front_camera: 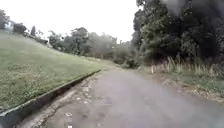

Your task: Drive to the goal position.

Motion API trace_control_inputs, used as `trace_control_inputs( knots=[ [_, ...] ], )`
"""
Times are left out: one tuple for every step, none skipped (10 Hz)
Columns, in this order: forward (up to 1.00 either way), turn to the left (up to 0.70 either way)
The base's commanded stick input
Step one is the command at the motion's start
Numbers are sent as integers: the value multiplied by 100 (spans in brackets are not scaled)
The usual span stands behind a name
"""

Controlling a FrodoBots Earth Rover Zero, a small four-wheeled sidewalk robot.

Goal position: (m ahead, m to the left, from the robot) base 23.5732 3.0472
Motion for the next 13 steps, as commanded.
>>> trace_control_inputs(
  knots=[
    [70, 0],
    [70, 0],
    [70, 0],
    [70, -18],
    [70, -28],
    [70, -35],
    [70, -35],
    [70, -35],
    [70, -5],
    [70, -2],
    [70, 0],
    [70, 0],
    [70, 0]
  ],
)
